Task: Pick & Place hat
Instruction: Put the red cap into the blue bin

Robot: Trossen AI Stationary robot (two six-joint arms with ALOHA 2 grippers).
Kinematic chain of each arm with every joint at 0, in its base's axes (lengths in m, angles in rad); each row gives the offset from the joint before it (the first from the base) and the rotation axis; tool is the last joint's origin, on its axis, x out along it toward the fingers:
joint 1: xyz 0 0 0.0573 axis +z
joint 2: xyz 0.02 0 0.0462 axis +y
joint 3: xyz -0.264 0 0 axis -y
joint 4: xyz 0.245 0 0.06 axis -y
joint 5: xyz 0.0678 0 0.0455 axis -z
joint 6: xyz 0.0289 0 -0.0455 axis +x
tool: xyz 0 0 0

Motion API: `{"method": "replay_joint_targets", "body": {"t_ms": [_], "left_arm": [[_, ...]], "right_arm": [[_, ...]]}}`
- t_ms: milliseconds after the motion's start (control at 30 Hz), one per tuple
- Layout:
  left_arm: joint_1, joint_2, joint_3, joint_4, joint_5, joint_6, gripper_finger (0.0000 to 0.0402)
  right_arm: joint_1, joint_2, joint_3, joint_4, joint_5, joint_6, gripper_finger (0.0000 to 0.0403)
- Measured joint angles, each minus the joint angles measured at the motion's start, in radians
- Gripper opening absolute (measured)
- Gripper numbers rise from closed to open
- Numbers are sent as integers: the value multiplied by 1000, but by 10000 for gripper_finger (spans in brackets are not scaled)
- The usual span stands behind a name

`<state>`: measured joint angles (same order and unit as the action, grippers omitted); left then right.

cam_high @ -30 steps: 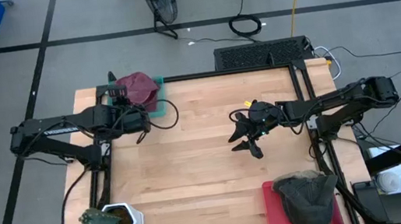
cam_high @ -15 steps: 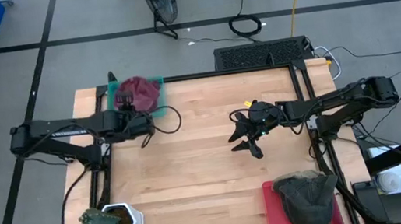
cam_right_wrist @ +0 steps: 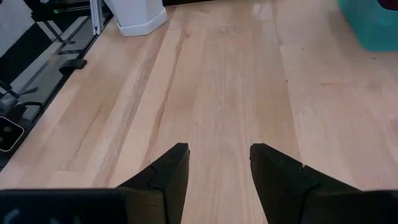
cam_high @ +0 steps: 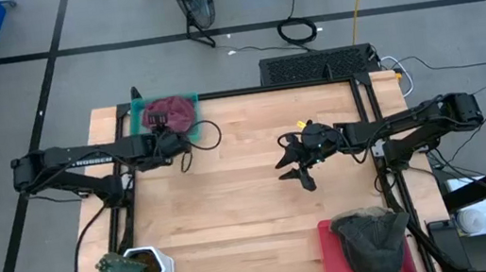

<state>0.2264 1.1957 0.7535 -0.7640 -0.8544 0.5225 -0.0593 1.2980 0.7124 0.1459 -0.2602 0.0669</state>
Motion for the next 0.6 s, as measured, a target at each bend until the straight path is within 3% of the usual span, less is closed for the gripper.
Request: {"method": "replay_joint_targets", "body": {"t_ms": [200, 467, 600], "left_arm": [[57, 2, -57, 135, 15, 95, 53], [149, 9, -149, 179, 79, 104, 16], [157, 9, -189, 268, 81, 97, 19]], "right_arm": [[0, 0, 0, 0, 1, 0, 155], [0, 0, 0, 0, 1, 14, 155], [0, 0, 0, 0, 1, 5, 155]]}}
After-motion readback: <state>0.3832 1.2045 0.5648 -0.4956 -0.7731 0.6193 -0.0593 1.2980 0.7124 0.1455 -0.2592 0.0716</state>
